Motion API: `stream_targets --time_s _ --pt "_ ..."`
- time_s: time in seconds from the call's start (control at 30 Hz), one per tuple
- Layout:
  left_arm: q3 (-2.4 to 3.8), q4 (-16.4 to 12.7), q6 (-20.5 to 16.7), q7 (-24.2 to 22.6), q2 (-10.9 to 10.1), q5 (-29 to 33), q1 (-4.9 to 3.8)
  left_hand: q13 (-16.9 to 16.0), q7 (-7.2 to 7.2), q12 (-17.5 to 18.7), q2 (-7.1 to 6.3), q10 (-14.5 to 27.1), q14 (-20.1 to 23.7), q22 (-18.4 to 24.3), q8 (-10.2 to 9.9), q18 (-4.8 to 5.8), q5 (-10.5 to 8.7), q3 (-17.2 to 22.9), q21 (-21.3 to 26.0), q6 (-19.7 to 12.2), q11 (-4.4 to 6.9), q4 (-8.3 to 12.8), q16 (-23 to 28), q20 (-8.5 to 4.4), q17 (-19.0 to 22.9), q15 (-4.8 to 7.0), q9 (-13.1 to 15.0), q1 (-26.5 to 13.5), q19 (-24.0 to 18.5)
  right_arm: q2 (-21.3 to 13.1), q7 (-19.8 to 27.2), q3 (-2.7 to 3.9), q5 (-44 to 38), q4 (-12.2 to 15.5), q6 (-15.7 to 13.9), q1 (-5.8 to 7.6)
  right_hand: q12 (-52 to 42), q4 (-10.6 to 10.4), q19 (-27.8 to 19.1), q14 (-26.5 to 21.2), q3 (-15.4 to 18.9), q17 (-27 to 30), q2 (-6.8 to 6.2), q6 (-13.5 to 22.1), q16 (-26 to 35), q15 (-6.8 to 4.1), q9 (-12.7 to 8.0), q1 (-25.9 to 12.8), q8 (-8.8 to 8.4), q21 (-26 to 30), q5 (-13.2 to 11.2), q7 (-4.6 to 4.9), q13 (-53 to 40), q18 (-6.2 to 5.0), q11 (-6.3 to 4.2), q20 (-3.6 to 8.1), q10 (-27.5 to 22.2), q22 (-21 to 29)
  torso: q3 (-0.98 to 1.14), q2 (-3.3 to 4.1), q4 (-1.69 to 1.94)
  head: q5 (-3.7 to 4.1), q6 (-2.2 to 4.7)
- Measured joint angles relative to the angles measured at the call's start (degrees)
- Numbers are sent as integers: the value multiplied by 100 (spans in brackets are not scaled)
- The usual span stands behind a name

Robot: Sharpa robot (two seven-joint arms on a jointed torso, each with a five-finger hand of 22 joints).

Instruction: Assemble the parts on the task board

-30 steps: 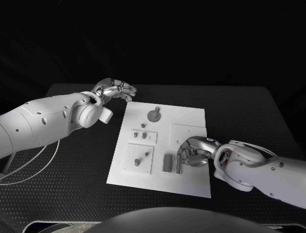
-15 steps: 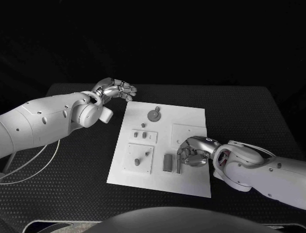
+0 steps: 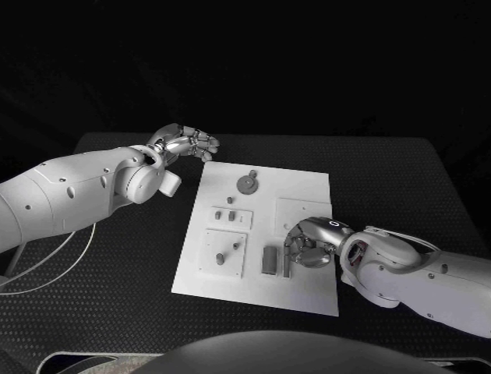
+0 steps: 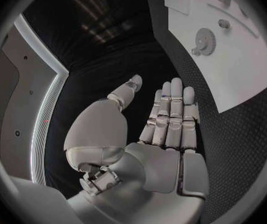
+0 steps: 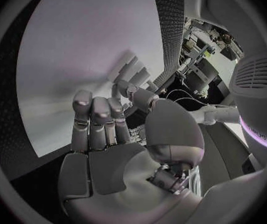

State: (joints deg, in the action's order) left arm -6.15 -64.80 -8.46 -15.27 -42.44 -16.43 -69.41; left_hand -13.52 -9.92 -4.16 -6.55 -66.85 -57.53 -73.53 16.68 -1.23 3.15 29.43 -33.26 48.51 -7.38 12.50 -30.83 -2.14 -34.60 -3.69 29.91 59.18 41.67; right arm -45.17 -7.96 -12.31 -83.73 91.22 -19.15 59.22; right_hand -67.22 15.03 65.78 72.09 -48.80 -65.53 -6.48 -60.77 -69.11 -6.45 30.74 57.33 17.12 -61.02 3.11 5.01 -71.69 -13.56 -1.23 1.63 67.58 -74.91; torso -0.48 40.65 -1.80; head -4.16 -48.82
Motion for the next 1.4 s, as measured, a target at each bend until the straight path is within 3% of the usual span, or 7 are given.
stream_targets --time_s 0.5,0.83,1.07,1.27,1.4 --pt "0 -2 0 7 1 -4 0 0 0 0 0 0 0 -8 0 0 0 0 0 0 0 0 0 0 -10 0 0 0 0 -9 -4 -23 -100 -7 -197 -37 0 15 34 6 -15 1 -40 -53 0 -36 10 41 35 -10 0 -24 -8 0 -22 14 22 0 -2 -4 -5 6 3" --pt "0 -3 0 11 1 -8 0 -1 0 0 0 0 0 -9 0 0 0 0 0 0 0 0 0 0 -10 0 0 0 0 -41 122 -24 -17 -5 -569 -40 0 -49 98 40 116 11 -371 -90 23 -60 0 -9 80 -9 0 -27 7 -5 -22 33 61 0 -3 -4 -3 8 16" --pt "0 -3 1 16 -1 -11 0 -1 0 0 0 0 0 -9 0 0 0 0 0 0 0 0 0 0 -16 0 0 0 0 -75 175 -23 20 3 -775 -40 0 -63 116 49 130 11 -409 -91 25 -53 -6 0 84 -9 0 -28 11 -7 -32 33 72 0 -3 -4 -2 8 24" --pt "0 -4 1 20 -3 -13 0 -1 0 0 0 0 0 -13 0 0 0 0 0 0 0 0 0 0 -15 0 0 0 0 -75 186 -23 63 -13 -826 -39 139 -222 116 50 244 17 -706 -74 55 -51 -36 -87 83 -8 0 -15 111 -8 -30 33 -18 12 -3 -4 -2 3 29" --pt "0 -4 1 22 -6 -14 0 -1 0 0 0 0 0 -13 0 0 0 0 0 0 0 0 0 0 -18 0 0 0 0 -67 136 -23 44 -45 -785 -39 268 -152 114 17 500 17 -820 46 82 -66 -57 -59 49 25 0 20 184 -9 11 34 -221 13 -3 -4 -2 2 27"
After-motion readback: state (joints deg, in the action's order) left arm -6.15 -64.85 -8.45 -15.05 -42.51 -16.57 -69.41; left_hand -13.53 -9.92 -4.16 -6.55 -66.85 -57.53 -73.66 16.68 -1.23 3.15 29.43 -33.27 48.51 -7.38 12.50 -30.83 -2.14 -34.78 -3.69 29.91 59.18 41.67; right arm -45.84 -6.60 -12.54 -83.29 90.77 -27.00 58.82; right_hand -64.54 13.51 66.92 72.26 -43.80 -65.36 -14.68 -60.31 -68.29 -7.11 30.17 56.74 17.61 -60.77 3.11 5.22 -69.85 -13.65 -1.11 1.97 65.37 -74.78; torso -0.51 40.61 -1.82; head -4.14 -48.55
